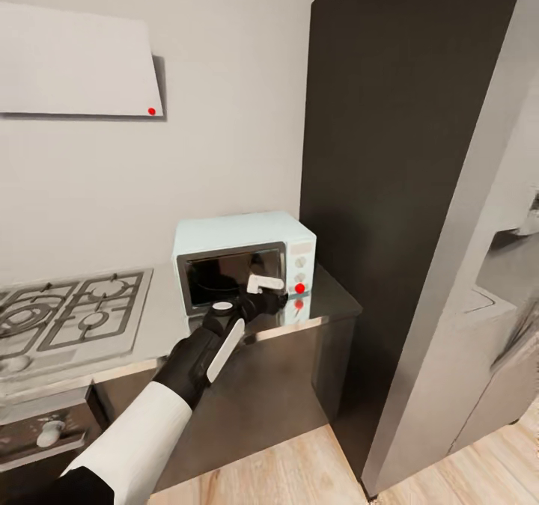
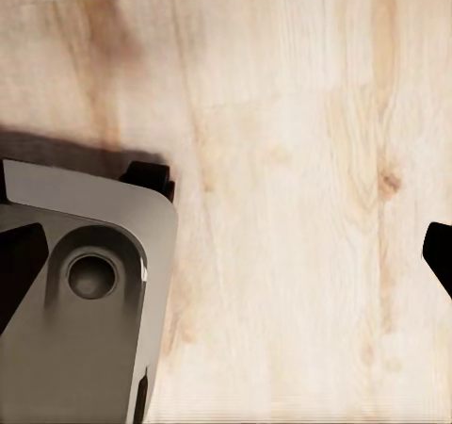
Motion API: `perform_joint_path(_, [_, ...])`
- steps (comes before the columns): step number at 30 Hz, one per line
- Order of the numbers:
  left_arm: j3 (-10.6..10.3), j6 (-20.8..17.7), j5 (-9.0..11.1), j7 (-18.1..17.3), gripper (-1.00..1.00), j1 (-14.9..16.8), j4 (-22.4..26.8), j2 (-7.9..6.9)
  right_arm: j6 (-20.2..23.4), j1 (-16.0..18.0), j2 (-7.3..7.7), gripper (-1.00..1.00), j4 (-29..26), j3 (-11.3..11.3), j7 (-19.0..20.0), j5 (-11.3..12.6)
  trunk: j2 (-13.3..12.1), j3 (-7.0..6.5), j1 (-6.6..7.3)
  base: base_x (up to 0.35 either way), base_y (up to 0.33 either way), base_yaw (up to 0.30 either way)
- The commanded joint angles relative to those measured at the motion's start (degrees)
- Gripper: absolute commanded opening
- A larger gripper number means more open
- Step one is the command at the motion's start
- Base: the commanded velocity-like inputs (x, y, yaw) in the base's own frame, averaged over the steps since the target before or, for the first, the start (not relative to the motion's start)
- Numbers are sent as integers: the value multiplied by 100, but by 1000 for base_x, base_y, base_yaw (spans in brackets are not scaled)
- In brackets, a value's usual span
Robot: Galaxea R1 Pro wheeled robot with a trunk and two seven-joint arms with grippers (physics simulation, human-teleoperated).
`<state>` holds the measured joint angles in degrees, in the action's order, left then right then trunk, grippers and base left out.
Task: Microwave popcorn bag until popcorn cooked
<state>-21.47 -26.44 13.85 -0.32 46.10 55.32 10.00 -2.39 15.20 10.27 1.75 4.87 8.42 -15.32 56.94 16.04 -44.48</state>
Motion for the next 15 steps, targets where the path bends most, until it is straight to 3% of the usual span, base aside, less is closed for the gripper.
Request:
perform_joint_path(1, [-32, -28, 21, -3, 100, 4, 6, 0, -25, 9, 2, 100, 18, 49, 10, -50, 6, 8, 3, -341, 0, 0])
perform_joint_path(13, [-70, -21, 28, -49, 100, 4, -23, 0, -10, 9, 2, 100, 18, 49, 10, -48, 6, 8, 3, -328, -7, 0])
perform_joint_path(15, [-74, -26, 158, -100, 100, 6, -47, 0, -14, 9, 13, 100, 18, 49, 9, -49, 6, 8, 3, -92, -12, 0])
